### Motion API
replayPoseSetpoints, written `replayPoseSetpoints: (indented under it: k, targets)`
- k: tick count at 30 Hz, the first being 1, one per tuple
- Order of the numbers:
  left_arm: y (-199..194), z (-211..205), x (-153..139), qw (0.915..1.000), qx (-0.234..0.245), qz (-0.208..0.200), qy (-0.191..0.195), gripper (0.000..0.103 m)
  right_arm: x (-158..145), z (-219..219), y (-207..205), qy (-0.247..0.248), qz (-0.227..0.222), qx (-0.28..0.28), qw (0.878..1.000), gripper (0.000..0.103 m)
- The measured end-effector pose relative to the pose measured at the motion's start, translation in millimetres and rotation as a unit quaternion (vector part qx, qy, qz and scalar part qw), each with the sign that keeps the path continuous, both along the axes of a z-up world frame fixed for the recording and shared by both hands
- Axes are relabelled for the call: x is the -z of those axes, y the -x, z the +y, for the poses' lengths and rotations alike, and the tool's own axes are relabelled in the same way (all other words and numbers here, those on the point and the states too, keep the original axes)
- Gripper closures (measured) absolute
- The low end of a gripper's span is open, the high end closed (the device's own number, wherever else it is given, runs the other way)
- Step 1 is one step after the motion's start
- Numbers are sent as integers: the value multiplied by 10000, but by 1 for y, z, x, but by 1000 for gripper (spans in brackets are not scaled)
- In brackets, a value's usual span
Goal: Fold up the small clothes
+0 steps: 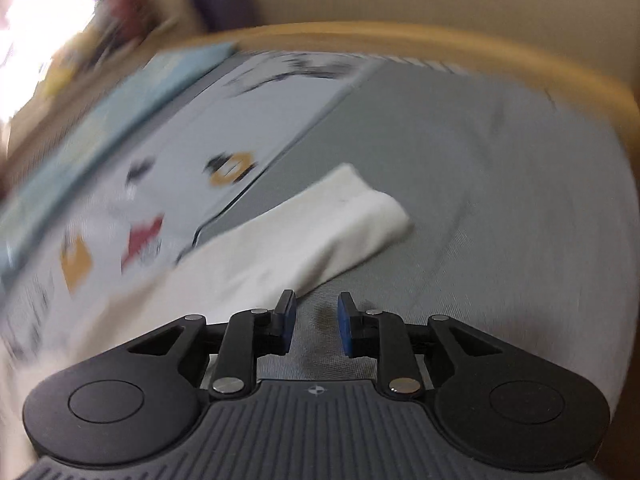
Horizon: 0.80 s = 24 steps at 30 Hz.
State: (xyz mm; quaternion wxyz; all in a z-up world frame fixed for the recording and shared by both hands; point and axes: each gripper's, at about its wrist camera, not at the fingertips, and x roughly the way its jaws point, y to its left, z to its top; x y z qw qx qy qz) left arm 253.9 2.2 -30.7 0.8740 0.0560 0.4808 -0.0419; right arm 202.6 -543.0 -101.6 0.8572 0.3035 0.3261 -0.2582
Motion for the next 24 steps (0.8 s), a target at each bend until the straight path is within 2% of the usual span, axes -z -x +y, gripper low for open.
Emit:
replayPoseSetpoints:
  k: [3, 4, 7, 8, 10, 13, 14, 16, 18, 19, 20, 22, 24]
  targets:
    - [-1, -10, 4, 10000, 72, 25, -46, 68, 20, -14, 1, -928, -351, 191, 9949, 78]
    - [-1, -12, 6, 9999, 78, 33, -64, 68, 24, -17, -1, -1091, -446, 292, 9926, 78]
    - [-1, -12, 10, 9999, 65, 66, -132, 68, 37, -26, -10, -1289, -671, 503, 9881, 79]
    - [-1, -11, 10, 9999, 52, 75, -147, 68, 40, -28, -14, -1264, -719, 518, 9880, 84]
    - [-2, -7, 13, 9998, 14, 107, -189, 68, 42, -29, -28, -1105, -733, 387, 9904, 99]
    - [-2, -2, 14, 9996, -58, 136, -226, 68, 32, -28, -44, -559, -897, 290, 9940, 100]
    - [-2, 0, 15, 9996, -70, 142, -240, 68, 25, -31, -46, -293, -1014, 421, 9935, 100]
    - [-2, 4, 16, 9995, -79, 160, -260, 68, 16, -43, -50, -79, -1120, 899, 9896, 100]
    - [-2, 8, 17, 9995, -102, 195, -247, 68, 17, -51, -56, 227, -859, 1308, 9874, 100]
    - [-3, 10, 17, 9994, -131, 202, -230, 68, 20, -53, -60, 357, -701, 1340, 9879, 99]
    - [-4, 13, 17, 9994, -172, 207, -198, 68, 25, -53, -63, 340, -598, 1271, 9895, 95]
    - [-6, 18, 16, 9994, -264, 209, -98, 68, 31, -50, -70, 342, -292, 1222, 9915, 94]
    - [-11, 21, 13, 9992, -354, 148, 93, 68, 23, -41, -74, 647, -129, 1271, 9897, 90]
